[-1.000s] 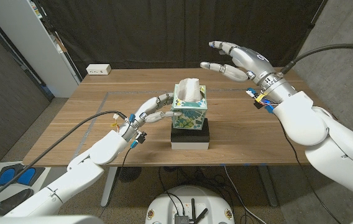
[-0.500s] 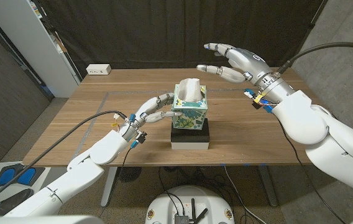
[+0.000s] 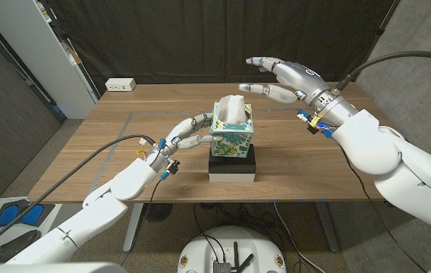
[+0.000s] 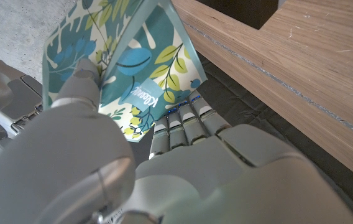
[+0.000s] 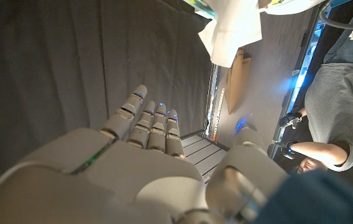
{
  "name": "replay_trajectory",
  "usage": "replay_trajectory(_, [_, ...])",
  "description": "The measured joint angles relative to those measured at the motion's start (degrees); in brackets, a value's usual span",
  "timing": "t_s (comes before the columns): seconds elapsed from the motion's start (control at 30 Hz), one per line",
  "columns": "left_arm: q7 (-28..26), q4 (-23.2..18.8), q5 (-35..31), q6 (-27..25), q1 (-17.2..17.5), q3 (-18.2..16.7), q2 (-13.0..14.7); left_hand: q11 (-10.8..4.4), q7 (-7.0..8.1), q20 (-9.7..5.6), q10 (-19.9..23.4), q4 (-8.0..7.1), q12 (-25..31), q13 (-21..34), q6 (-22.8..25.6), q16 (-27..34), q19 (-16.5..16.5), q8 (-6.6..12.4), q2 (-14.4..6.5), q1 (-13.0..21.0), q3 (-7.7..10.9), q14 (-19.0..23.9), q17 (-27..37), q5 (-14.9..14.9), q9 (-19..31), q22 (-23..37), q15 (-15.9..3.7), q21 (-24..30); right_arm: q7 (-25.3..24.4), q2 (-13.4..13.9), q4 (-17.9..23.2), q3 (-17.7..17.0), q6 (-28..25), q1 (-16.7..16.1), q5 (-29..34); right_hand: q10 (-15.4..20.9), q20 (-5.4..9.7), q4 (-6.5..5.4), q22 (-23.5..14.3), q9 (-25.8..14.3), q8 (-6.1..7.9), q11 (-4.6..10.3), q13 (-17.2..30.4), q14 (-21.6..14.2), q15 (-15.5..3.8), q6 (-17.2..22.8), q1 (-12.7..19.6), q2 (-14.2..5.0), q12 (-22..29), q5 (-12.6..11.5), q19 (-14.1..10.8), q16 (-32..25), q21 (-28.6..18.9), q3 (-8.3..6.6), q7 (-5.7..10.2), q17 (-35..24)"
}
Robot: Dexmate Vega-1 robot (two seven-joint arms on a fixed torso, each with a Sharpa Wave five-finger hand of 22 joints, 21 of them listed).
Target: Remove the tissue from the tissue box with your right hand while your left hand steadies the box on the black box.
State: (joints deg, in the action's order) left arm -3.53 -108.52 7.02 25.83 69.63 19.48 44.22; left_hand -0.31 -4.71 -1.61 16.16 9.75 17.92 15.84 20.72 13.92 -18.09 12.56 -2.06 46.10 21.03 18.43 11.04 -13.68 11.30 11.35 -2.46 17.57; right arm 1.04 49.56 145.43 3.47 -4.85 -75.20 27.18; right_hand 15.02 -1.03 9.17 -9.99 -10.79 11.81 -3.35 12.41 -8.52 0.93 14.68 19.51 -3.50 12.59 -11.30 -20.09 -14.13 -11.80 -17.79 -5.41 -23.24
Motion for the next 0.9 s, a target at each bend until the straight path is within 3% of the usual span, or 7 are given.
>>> replay_trajectory(0.4, [-0.2, 0.0, -0.2, -0.2, -0.3, 0.2, -0.1, 0.00, 0.28, 0.00, 0.0, 0.07, -0.3, 0.3, 0.3, 0.0, 0.0, 0.17, 0.1, 0.1, -0.07, 0.0, 0.0, 0.0, 0.0, 0.0, 0.00, 0.0, 1.0, 1.3, -0.9, 1.1, 1.2, 1.4, -0.5, 0.4, 0.00, 0.79, 0.0, 0.0, 0.92, 0.39, 0.0, 0.0, 0.00, 2.7, 2.2, -0.53, 0.0, -0.6, 0.0, 0.0, 0.0, -1.27, 1.84, 0.1])
replay_trajectory(0.57, [-0.2, 0.0, -0.3, -0.3, -0.4, 0.3, -0.1, 0.01, 0.29, 0.00, 0.0, 0.07, -0.3, 0.3, 0.3, 0.0, 0.0, 0.17, 0.1, 0.1, -0.08, 0.0, 0.0, -0.1, 0.0, 0.0, 0.00, 0.0, 1.3, 1.8, -1.1, 1.4, 1.5, 1.8, -0.4, 0.3, 0.00, 1.26, 0.0, -0.3, 1.37, 0.88, -0.2, 0.0, 0.00, 3.5, 4.3, -1.48, 0.0, -1.1, 0.0, 0.0, 0.0, -2.09, 2.74, 0.1])
replay_trajectory(0.7, [-0.2, 0.0, -0.3, -0.4, -0.4, 0.3, -0.2, 0.01, 0.29, 0.00, 0.0, 0.14, -0.3, 0.3, 0.3, 0.0, 0.0, 0.17, -0.2, 0.6, -0.16, 0.2, 0.0, -0.1, 0.0, 0.0, 0.21, 0.0, 1.6, 2.0, -1.1, 1.5, 1.6, 2.0, -0.1, 0.0, 0.00, 1.58, 0.0, -0.4, 1.83, 1.34, -0.2, 0.2, -0.23, 5.4, 6.6, -0.91, -0.4, -1.6, 0.0, 0.4, 0.2, -3.05, 2.98, 0.4])
replay_trajectory(0.8, [-0.2, 0.0, -0.4, -0.4, -0.4, 0.4, -0.2, 0.01, 0.29, 0.00, 0.0, 0.14, -0.3, 0.3, 0.3, 0.0, 0.0, 0.17, -0.2, 0.6, -0.16, 0.2, 0.0, -0.1, 0.0, 0.0, 0.21, 0.0, 1.9, 2.2, -1.1, 1.5, 1.6, 2.1, 0.3, -0.2, -0.23, 1.64, 0.0, -0.7, 2.79, 1.54, -0.2, 0.4, -0.01, 7.1, 8.9, -1.35, -0.4, -2.0, 0.2, 0.4, 0.4, -3.92, 3.75, 0.5])
replay_trajectory(0.9, [-0.3, 0.0, -0.4, -0.4, -0.4, 0.4, -0.2, 0.01, 0.30, 0.00, 0.0, 0.14, -0.3, 0.3, 0.3, 0.0, 0.0, 0.16, -0.2, 0.6, -0.17, 0.2, 0.0, -0.1, 0.0, 0.0, 0.21, 0.0, 2.2, 2.7, -1.0, 1.6, 1.6, 2.3, 0.8, 0.0, -0.42, 1.41, 0.0, -1.2, 4.20, 2.35, -0.2, 1.0, -0.35, 10.7, 10.8, -0.35, -0.4, -2.5, 0.4, 0.9, 0.4, -4.43, 5.12, 0.8])
